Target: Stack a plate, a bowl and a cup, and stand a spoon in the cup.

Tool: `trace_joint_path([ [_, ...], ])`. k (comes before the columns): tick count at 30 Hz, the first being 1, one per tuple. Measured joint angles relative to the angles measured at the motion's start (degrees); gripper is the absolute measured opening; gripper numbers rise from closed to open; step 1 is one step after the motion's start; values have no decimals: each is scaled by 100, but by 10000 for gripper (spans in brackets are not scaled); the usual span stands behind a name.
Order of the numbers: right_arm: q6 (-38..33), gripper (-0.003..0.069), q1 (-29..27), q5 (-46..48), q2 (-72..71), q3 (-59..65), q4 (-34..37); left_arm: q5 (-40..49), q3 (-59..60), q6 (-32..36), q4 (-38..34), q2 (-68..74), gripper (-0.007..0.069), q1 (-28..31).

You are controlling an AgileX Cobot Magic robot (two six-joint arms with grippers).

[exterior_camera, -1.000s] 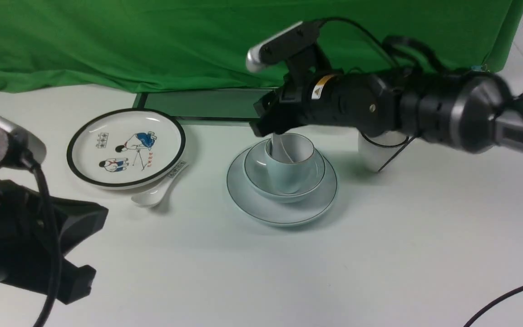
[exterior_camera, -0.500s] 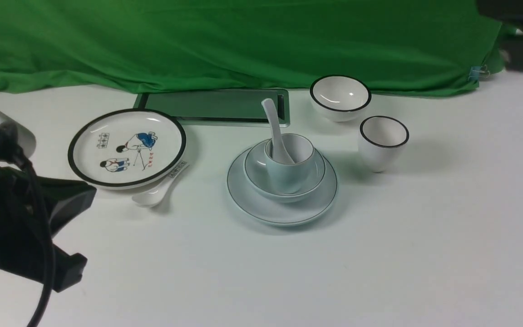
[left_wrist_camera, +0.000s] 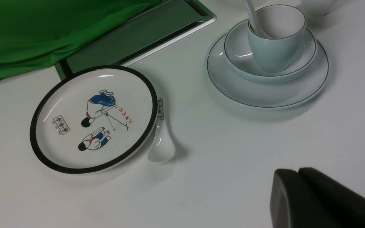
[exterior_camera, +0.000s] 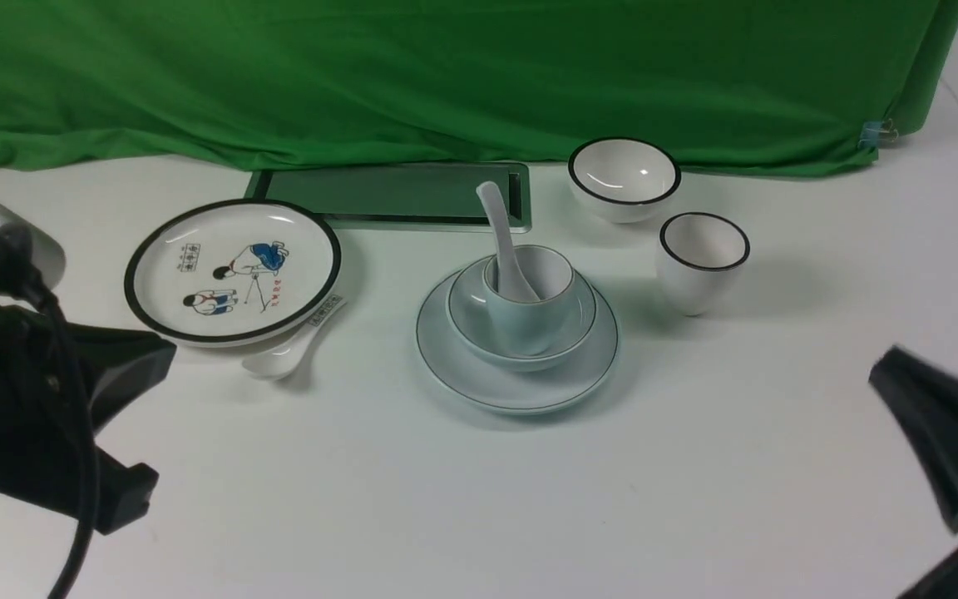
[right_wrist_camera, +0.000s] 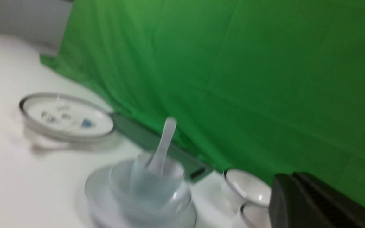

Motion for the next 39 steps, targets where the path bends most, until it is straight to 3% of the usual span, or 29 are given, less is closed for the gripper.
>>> trace_joint_path([
  [3,-1,55,0,-93,0,688,88,0,0,0,6,0,-36,0],
  [11,40,63,-112,430,-461,764,500,-30,0,7,13,0,-36,0],
  [14,2,14,-502,814,-1161,764,721,-68,0,14,13,0,-36,0],
  [19,-10,11,-1234,1404,-2252,764,756,-187,0,19,13,0,-36,0],
  [24,59,11,-2034,2944,-3610,764,756,-254,0,26,13,0,-34,0],
  [29,680,11,-2580,4141,-4009,764,579,-276,0,44,-3,0,-32,0],
  [35,1572,11,-2606,4681,-4027,764,-51,-303,0,56,-3,0,-32,0],
  [39,1678,11,-2606,4761,-4027,764,-155,-309,0,63,-3,0,-32,0],
])
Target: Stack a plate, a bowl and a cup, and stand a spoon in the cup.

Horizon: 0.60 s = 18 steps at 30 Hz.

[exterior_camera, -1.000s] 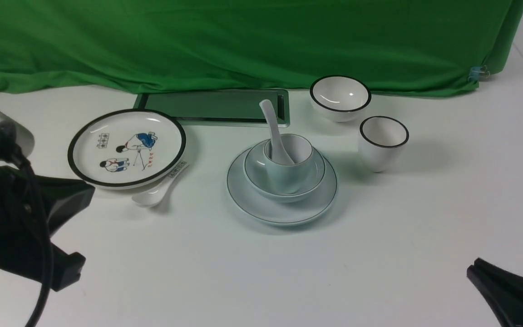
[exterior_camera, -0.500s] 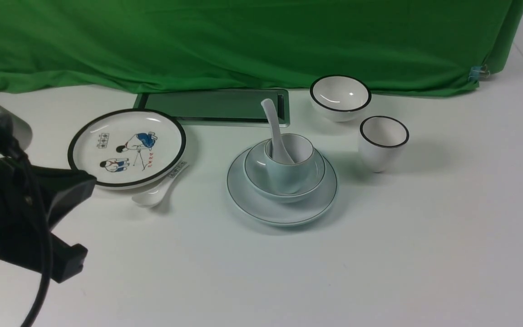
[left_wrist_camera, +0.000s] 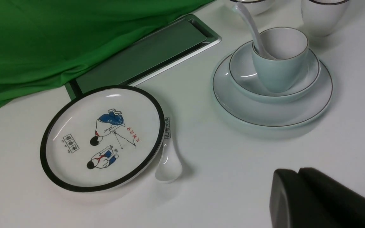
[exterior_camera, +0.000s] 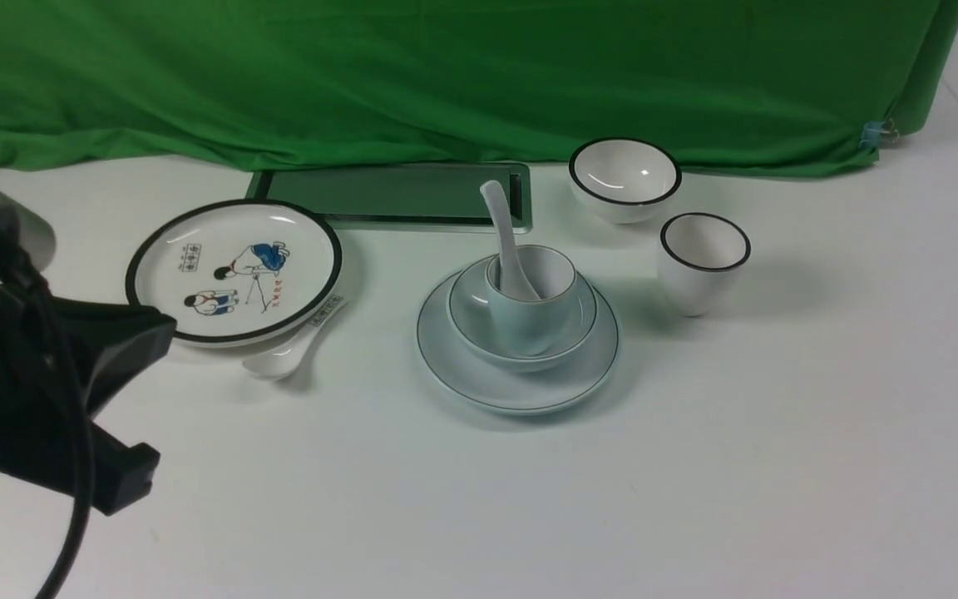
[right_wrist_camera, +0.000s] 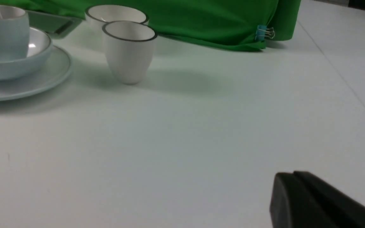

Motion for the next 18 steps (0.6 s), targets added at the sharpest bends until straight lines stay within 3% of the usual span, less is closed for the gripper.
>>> trace_joint_path([
  [18,77,37,0,108,-2,0,-34,-35,0,24,0,0,-32,0],
])
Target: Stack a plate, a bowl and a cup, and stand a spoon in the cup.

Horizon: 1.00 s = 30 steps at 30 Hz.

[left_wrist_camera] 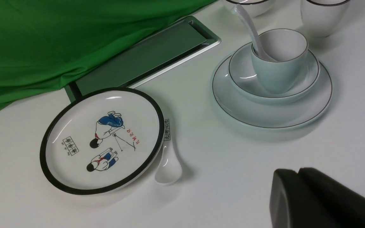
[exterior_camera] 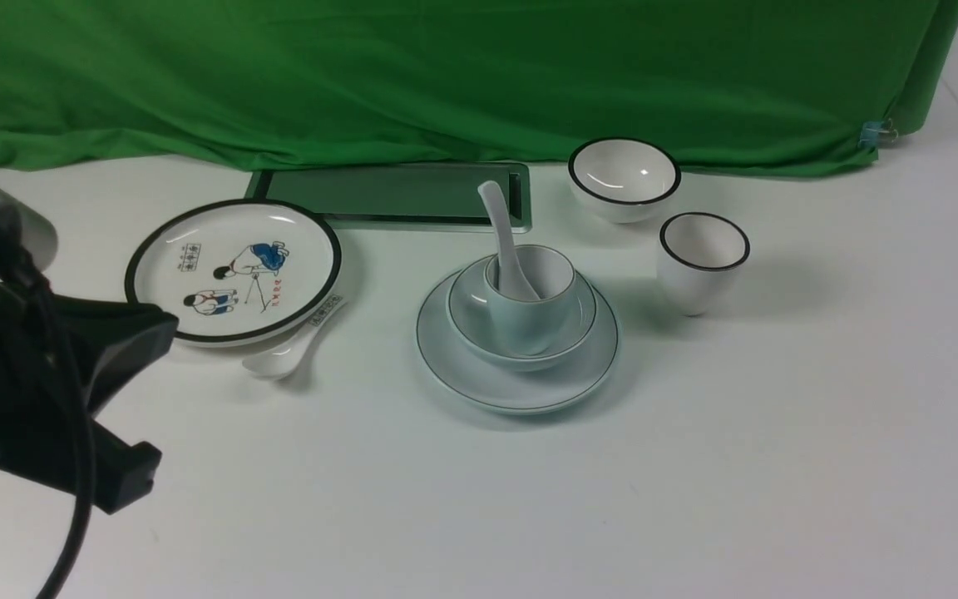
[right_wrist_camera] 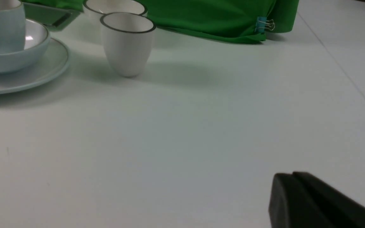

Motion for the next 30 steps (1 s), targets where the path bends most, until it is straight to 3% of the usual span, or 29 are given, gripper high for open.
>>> trace_joint_path([
  [5,5,48,0,0,0,0,0,-11,2,0,0,0,-32,0],
  [8,5,50,0,0,0,0,0,-529,278,0,55,-72,-32,0],
  [12,5,61,0,12,0,0,0,-2300,1561,316,408,-637,-32,143],
  [13,5,62,0,12,0,0,0,-2300,1627,316,408,-676,-32,163],
  [16,5,69,-9,12,0,0,0,-4022,2804,322,67,-1586,-32,545],
  [18,5,71,-9,12,0,0,0,-4635,3372,303,-47,-2110,-32,806],
  [22,5,74,-9,17,0,0,0,-4720,3940,301,-286,-2951,-31,1297],
  [27,5,89,-14,17,0,0,0,-3107,3979,59,-460,-4052,-31,1867],
  [30,5,100,-14,11,0,0,0,-2133,3992,0,-466,-4273,-31,1928],
])
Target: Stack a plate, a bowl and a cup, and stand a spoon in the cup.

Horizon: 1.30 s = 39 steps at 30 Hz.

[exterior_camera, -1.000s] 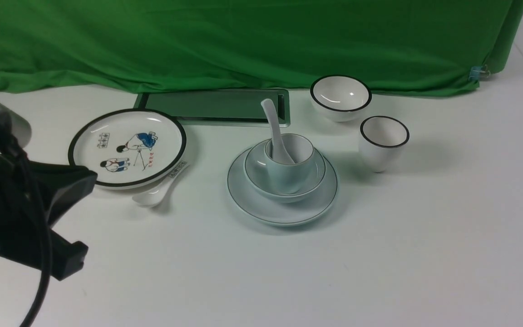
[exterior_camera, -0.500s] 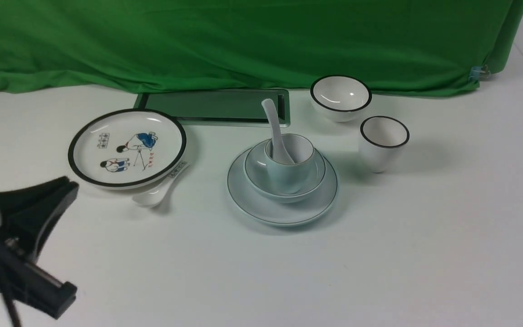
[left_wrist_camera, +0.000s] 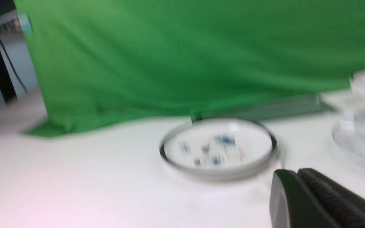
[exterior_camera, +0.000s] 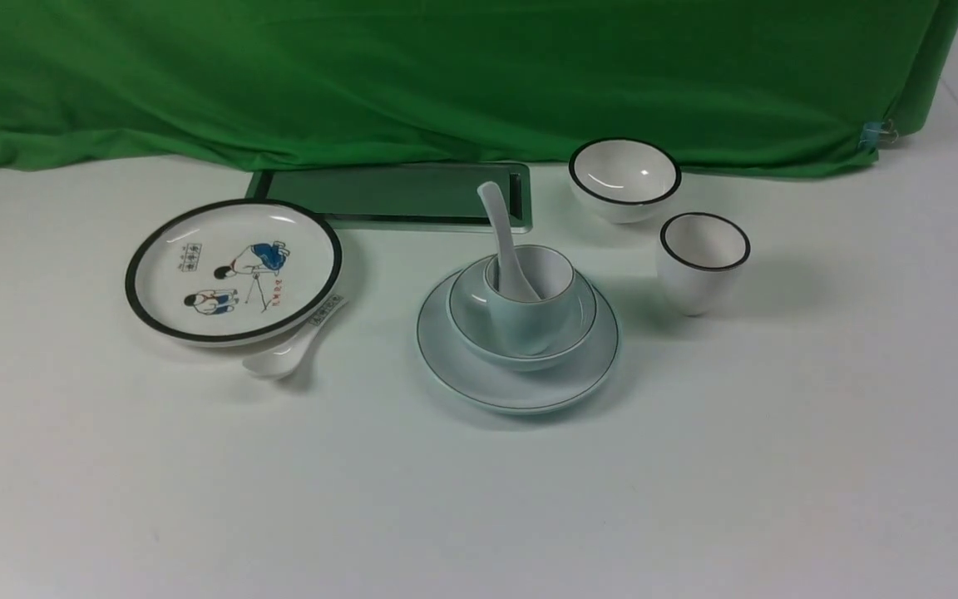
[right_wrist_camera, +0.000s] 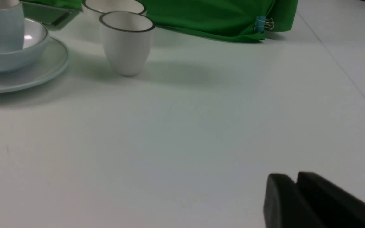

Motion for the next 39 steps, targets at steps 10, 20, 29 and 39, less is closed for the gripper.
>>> trace_joint_path([
  [10,0,126,0,4,0,0,0,951,6,-95,-27,-16,-30,6],
  [20,0,151,0,4,0,0,0,929,6,-95,-27,-16,-30,6],
  [29,0,169,0,4,0,0,0,929,6,-90,-27,-16,-30,6],
  [39,0,195,0,4,0,0,0,929,6,-85,-27,-16,-30,6],
])
